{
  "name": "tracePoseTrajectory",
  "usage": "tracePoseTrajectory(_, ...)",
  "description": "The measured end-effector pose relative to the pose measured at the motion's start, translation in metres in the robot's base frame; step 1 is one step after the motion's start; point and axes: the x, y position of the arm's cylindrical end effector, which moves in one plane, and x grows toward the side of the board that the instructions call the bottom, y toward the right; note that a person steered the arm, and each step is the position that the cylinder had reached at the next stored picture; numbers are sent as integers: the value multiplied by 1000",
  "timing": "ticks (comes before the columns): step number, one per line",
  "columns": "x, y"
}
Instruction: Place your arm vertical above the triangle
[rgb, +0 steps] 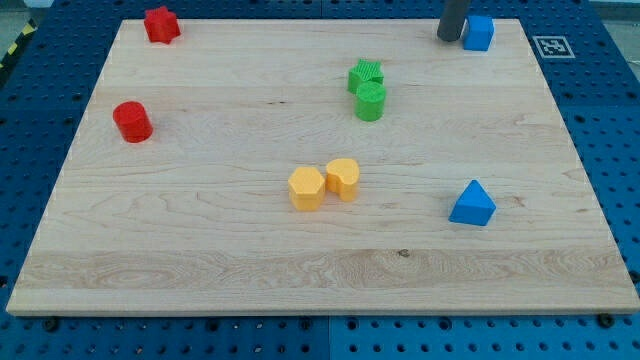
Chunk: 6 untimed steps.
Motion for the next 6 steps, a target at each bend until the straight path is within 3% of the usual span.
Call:
tracePoseTrajectory(2, 28, 3)
tracePoseTrajectory(6, 44, 3)
